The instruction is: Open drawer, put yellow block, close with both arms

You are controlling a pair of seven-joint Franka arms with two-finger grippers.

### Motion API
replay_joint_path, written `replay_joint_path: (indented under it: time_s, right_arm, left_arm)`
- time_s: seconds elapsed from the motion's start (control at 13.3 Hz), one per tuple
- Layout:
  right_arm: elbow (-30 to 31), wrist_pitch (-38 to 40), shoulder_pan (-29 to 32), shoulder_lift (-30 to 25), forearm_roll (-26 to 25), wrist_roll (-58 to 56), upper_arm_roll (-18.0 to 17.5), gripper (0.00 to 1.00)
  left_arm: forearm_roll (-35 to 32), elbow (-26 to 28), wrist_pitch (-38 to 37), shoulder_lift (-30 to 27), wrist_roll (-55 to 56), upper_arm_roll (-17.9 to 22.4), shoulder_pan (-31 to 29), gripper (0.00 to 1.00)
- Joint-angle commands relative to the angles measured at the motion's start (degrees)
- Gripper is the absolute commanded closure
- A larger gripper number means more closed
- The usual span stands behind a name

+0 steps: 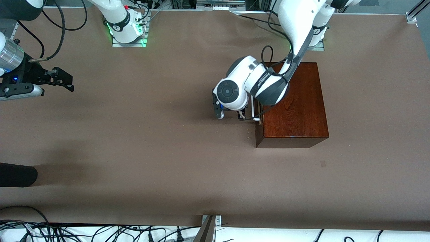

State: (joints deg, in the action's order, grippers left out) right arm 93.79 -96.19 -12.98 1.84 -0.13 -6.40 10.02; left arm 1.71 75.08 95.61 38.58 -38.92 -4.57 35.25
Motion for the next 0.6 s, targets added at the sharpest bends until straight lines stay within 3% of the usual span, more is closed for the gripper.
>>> replay_joint_path:
  time_s: [0.0, 0.22, 0.53]
  right_arm:
    - [-1.07, 0.48, 0.15, 0.35, 0.22, -0.72, 0.09, 0.00]
    - [-1.07, 0.48, 0.15, 0.35, 0.22, -0.72, 0.00, 0.00]
    - [-1.07, 0.48, 0.15, 0.35, 0.22, -0.72, 0.00, 0.00]
  left_arm:
    - [4.70, 0.85, -0.68, -5.34, 7.42, 0.78, -1.32, 0.00]
    - [1.83, 1.12, -4.36, -10.18, 15.62, 2.53, -2.81, 0.00]
    - [-1.01, 1.12, -8.93, -17.20, 15.81, 6.76, -7.89, 0.00]
